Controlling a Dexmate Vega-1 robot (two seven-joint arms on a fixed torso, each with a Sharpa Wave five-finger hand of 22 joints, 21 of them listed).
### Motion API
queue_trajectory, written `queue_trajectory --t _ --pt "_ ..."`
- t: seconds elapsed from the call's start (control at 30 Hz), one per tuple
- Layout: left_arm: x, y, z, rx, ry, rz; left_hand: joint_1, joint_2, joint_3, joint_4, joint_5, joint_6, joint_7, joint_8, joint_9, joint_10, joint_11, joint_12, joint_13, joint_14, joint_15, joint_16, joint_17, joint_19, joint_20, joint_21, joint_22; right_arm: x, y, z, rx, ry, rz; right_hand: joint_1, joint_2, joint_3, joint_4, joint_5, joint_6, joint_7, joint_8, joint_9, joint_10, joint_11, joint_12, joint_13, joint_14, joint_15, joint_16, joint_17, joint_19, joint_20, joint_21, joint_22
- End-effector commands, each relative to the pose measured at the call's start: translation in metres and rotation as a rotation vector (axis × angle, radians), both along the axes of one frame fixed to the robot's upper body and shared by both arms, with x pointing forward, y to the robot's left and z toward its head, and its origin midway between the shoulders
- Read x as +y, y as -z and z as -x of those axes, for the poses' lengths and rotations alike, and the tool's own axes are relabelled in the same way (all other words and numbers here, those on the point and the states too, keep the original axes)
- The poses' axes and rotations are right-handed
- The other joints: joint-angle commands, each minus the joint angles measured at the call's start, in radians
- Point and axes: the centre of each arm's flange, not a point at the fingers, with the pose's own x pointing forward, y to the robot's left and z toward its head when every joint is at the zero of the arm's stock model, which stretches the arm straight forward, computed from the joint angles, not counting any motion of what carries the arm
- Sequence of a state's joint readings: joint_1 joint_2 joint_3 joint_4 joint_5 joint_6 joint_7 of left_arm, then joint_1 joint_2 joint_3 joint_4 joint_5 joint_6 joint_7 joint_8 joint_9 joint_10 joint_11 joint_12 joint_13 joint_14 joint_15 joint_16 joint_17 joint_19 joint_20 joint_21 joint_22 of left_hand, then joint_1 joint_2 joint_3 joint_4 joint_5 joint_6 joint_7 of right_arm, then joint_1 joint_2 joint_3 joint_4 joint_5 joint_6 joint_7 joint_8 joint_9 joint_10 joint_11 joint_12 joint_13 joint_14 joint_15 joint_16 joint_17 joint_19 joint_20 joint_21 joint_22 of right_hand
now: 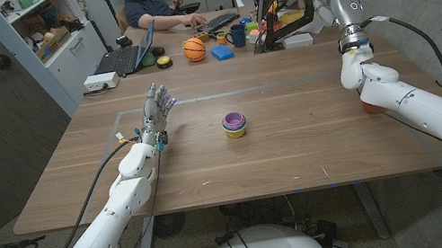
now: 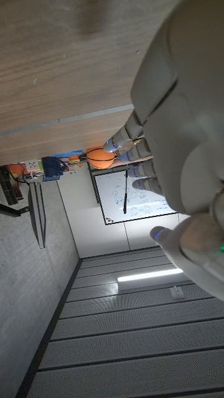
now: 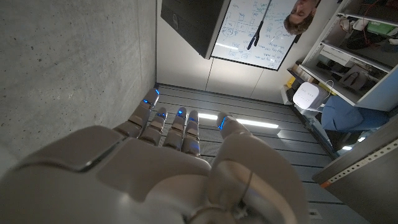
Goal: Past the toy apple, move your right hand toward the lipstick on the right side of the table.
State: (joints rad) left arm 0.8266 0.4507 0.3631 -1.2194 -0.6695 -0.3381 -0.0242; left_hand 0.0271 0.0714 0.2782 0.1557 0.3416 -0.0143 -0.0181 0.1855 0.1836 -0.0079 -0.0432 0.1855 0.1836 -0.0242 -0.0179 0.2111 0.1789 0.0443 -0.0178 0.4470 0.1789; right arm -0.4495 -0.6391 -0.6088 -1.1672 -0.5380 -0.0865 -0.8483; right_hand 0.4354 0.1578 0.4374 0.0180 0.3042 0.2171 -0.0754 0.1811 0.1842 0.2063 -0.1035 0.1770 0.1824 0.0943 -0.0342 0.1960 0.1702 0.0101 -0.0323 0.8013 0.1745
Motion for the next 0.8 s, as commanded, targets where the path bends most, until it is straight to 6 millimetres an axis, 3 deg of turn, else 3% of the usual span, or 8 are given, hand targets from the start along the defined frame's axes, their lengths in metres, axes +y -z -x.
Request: queue_trajectory --t 0.03,0.2,0.37,0.6,0.8 --pt "0.001 0.002 0.003 -0.005 -0.004 0.005 0.000 0.024 -0.003 -0.001 0.007 -0.008 -0.001 0.004 0.002 -0.005 -0.007 0.003 0.004 -0.007 -0.002 0.003 0.002 0.009 0.003 -0.001 0.006 -0.023 -0.010 -0.011 0.106 0.158 -0.071 -0.001 -0.005 -0.030 0.009 0.002 -0.022 -0.026 0.000 0.006 -0.023 -0.042 -0.001 0.004 -0.012 -0.102 0.005 0.010 -0.011 -0.052 -0.011 0.005" --pt "0.002 0.004 0.005 -0.006 -0.005 0.007 0.000 0.024 -0.004 -0.001 0.007 -0.008 -0.001 0.004 0.002 -0.006 -0.009 0.003 0.004 -0.006 -0.002 0.003 0.002 0.010 0.004 -0.003 0.006 -0.033 -0.014 -0.016 0.160 0.211 -0.084 -0.011 -0.004 -0.052 0.020 -0.001 -0.041 -0.034 -0.001 0.006 -0.047 -0.044 -0.003 0.004 -0.042 -0.109 0.001 0.012 -0.037 -0.040 -0.025 0.004" --pt "0.002 0.004 0.006 -0.014 -0.003 0.005 0.000 0.023 -0.005 -0.001 0.008 -0.007 -0.001 0.005 0.001 -0.005 -0.007 0.003 0.004 -0.005 -0.002 0.003 0.002 0.011 0.003 -0.004 0.006 -0.037 -0.017 -0.021 0.205 0.231 -0.088 -0.021 -0.002 -0.081 0.034 -0.004 -0.076 -0.025 -0.004 0.006 -0.086 -0.032 -0.004 0.005 -0.091 -0.121 -0.005 0.014 -0.087 -0.060 -0.052 0.004" --pt "0.002 0.004 0.008 -0.017 -0.001 0.003 -0.001 0.021 -0.007 -0.001 0.008 -0.007 -0.002 0.004 0.001 -0.006 -0.007 0.002 0.004 -0.005 -0.003 0.003 0.002 0.011 0.003 -0.007 0.006 -0.039 -0.018 -0.028 0.264 0.247 -0.091 -0.029 -0.010 -0.104 0.039 -0.006 -0.102 -0.021 -0.006 0.006 -0.111 -0.039 -0.004 0.005 -0.112 -0.127 -0.004 0.013 -0.099 -0.072 -0.062 0.004" --pt "0.003 0.006 0.010 -0.017 -0.002 0.004 -0.001 0.019 -0.009 -0.001 0.008 -0.009 -0.004 0.004 0.001 -0.007 -0.009 0.002 0.004 -0.006 -0.003 0.002 0.002 0.010 0.005 -0.010 0.006 -0.043 -0.012 -0.033 0.317 0.238 -0.118 -0.051 -0.030 -0.149 0.054 -0.011 -0.152 -0.019 -0.006 0.007 -0.175 -0.031 -0.008 0.005 -0.144 -0.119 -0.002 0.013 -0.106 -0.077 -0.075 0.005"
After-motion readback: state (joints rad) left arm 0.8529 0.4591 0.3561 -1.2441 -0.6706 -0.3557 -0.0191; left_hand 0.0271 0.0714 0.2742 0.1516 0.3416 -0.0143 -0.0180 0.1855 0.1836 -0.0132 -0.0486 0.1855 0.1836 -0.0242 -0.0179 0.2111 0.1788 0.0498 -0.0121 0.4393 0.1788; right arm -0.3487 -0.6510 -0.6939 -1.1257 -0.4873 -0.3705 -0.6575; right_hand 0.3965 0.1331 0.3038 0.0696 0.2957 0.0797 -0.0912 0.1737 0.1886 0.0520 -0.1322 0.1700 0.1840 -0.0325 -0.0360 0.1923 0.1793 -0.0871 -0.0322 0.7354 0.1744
